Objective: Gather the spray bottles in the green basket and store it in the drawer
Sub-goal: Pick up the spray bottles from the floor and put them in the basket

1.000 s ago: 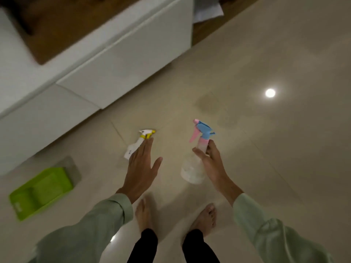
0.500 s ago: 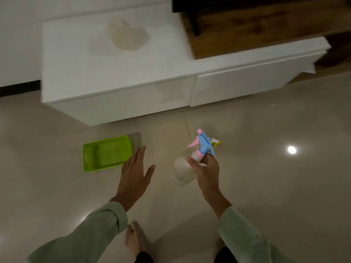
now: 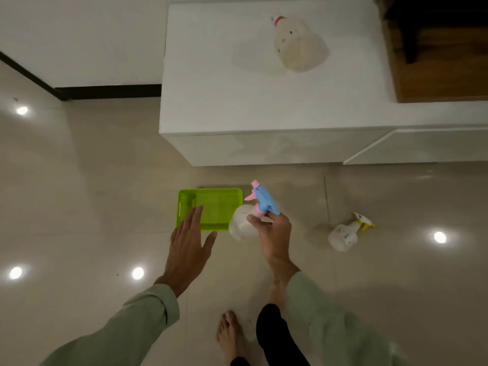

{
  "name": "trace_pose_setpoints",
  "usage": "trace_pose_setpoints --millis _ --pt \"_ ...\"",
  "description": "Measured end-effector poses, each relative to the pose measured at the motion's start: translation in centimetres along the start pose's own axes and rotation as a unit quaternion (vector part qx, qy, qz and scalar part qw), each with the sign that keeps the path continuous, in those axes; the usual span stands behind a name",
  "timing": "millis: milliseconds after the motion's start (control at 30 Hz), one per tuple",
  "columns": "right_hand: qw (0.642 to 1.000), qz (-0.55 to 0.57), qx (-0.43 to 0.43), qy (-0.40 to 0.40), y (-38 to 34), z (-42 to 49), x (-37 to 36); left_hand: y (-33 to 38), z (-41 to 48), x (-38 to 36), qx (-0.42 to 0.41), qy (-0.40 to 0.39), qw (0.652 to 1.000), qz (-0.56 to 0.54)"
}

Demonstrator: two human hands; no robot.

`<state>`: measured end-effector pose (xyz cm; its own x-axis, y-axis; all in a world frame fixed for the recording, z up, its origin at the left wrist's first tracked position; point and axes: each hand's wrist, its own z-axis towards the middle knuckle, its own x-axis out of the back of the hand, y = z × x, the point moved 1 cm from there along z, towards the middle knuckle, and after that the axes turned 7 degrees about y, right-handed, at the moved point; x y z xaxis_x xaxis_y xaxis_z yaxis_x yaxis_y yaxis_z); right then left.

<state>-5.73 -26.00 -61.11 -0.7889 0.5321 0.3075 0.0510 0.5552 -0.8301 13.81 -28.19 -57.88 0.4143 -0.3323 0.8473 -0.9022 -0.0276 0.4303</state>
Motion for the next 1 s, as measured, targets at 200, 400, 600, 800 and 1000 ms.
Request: trace_pose_setpoints --millis 200,400,600,800,1000 --pt "0.999 0.001 0.037 0.011 2.4 3.5 -5.9 -2.5 5.4 -3.4 0.016 -0.009 1.000 -0.013" --pt "0.994 -0.064 0.083 0.031 8.0 6.8 -12.7 -7.3 9.9 -7.8 0.011 -0.040 0.999 -0.011" --pt "0.979 -0.162 0.119 0.034 13.7 9.8 -17.6 -11.4 14.7 -11.2 -0.025 -0.068 0.997 0.003" --pt "0.971 -0.212 0.104 0.033 16.1 9.9 -19.5 -12.2 17.1 -11.8 -0.046 -0.067 0.997 0.003" --pt "0.981 -0.178 0.061 -0.054 14.7 9.7 -17.2 -10.3 17.0 -9.5 -0.060 -0.073 0.996 -0.005"
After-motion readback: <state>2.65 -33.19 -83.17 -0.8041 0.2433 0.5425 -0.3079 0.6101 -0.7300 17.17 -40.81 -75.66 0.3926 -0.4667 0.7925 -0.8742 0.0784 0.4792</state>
